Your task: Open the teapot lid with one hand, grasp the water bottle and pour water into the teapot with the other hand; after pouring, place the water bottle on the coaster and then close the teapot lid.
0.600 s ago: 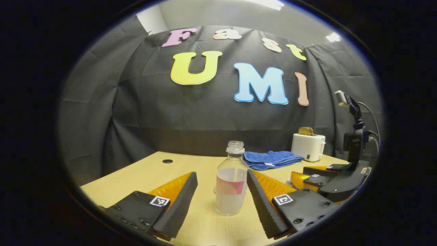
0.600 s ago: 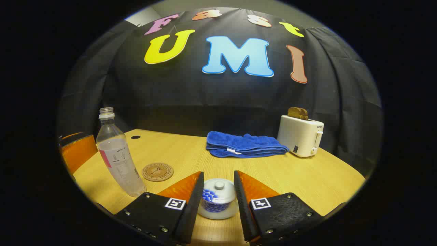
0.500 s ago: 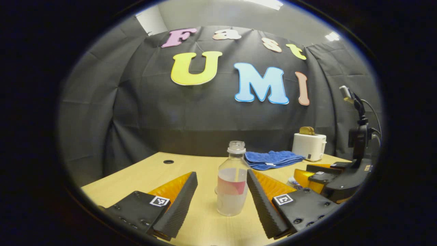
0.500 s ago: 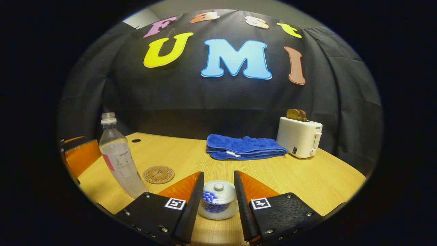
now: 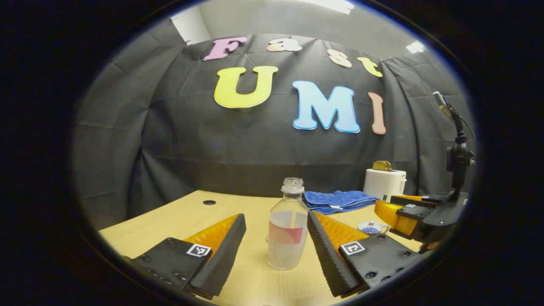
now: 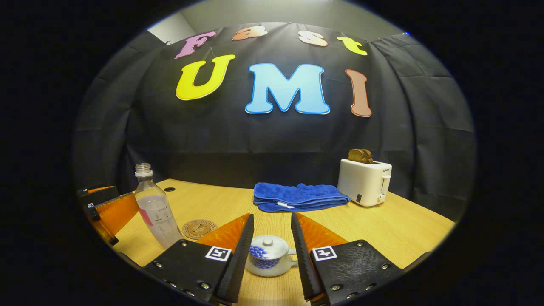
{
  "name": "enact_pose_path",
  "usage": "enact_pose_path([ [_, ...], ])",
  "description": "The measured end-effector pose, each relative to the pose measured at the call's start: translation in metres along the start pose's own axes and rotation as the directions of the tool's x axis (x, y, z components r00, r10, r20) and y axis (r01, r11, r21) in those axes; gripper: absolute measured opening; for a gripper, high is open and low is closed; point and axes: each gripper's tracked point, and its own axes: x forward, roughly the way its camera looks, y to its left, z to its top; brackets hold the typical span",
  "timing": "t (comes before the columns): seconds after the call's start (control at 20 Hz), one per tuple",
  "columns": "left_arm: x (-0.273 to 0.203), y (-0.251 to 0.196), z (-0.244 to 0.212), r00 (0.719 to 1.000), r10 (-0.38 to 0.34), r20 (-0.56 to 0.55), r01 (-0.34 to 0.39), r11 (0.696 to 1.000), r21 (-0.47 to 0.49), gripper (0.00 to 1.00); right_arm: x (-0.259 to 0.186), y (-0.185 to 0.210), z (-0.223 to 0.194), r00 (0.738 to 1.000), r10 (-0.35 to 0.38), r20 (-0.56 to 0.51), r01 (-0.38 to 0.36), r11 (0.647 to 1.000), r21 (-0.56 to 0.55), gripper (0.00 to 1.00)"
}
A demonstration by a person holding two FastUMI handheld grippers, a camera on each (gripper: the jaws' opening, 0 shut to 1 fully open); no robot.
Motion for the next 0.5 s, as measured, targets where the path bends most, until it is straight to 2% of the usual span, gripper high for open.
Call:
enact_pose_path([
  [0.5,0.002,0.000,-0.003,1.000,-0.003,-0.006,0.003,1.000,0.000,1.00,0.021,0.003,-0.038,0.995,0.011,-0.101,-0.013,1.000,-0.012,0.55],
])
